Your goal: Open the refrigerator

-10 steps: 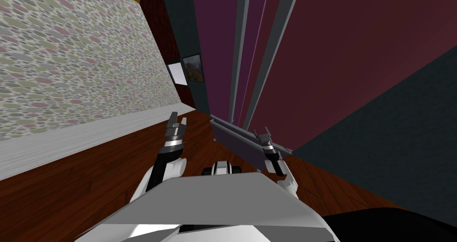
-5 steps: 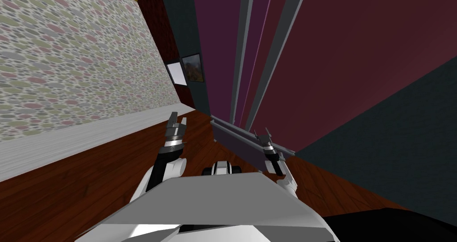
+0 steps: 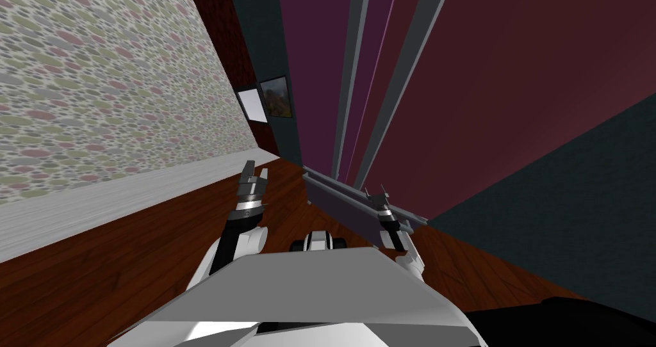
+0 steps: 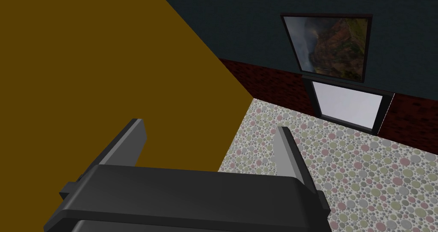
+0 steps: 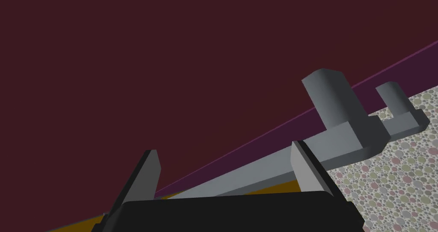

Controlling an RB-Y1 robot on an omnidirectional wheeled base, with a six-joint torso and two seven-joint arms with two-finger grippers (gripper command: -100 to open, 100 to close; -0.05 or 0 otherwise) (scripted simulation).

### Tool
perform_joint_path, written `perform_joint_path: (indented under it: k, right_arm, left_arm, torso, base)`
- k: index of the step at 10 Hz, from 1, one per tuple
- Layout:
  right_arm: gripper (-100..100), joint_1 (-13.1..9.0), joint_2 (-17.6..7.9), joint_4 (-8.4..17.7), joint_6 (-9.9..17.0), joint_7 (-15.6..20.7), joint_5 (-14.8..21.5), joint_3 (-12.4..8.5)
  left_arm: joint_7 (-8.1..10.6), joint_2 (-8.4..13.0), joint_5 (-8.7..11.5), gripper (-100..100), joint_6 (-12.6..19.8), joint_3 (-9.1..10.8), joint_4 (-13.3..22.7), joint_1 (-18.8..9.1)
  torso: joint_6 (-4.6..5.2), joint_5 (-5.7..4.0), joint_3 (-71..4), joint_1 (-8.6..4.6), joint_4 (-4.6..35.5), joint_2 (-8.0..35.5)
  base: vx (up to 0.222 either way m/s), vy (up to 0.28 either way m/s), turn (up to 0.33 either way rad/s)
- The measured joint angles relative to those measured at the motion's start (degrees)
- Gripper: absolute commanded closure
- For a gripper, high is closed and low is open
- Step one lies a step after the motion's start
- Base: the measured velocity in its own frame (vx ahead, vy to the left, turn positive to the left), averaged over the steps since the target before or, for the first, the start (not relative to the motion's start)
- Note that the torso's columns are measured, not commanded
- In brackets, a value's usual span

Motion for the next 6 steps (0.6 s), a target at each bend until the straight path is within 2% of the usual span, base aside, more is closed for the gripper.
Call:
perform_joint_path:
  k: [6]
  right_arm:
    - [-100, -2.04, 2.19, 4.91, -1.91, 8.26, 2.21, -2.54]
  left_arm:
    - [0.00, 0.00, 0.00, 0, 0.00, 0.00, 0.00, 0.00]
  torso:
    - [-0.17, -0.05, -0.10, 0.03, -0.11, -0.19]
  base:
    - [0.033, 0.037, -0.028]
